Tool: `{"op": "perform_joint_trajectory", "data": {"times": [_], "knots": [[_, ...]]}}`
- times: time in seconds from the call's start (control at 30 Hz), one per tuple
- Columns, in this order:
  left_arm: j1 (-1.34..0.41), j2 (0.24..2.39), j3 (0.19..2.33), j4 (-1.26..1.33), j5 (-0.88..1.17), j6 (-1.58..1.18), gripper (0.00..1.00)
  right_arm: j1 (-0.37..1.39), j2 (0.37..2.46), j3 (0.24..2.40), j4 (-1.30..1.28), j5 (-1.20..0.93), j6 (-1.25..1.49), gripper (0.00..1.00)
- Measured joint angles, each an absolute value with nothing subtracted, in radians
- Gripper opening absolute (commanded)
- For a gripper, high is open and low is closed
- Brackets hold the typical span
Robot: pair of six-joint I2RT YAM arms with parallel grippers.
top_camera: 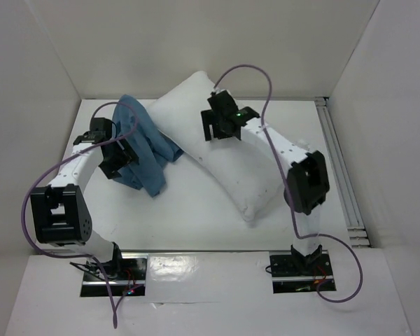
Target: Put the pillow into the pillowcase
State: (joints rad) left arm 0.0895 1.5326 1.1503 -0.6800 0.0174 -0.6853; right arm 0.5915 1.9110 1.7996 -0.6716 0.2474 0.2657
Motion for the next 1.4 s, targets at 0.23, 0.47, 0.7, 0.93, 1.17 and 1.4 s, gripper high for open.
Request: {"op": "perform_joint_trajectory", "data": {"times": [0.23,0.47,0.7,0.93,1.17,1.4], "knots": [[0.095,1.524,1.160,-0.682,0.030,-0.682,0.87,0.486,1.899,1.648,-0.584,0.255,0.356,0.00],[0.113,1.514,1.190,-0.680,0.020,-0.678,0.87,0.212,1.424,1.261,-0.564,0.270,0.353,0.06],[0.149,1.514,1.190,-0.683,0.012,-0.683,0.87,0.311,1.408,1.293,-0.640,0.257,0.301,0.85],[0.178,1.520,1.172,-0.676,-0.005,-0.694,0.87,0.627,1.667,1.591,-0.581,0.195,0.293,0.89],[0.208,1.638,1.137,-0.647,-0.004,-0.727,0.79,0.770,2.094,1.998,-0.536,0.131,0.259,0.94],[0.213,1.801,1.145,-0.618,-0.003,-0.762,0.60,0.785,2.452,2.257,-0.526,0.068,0.254,0.81]]}}
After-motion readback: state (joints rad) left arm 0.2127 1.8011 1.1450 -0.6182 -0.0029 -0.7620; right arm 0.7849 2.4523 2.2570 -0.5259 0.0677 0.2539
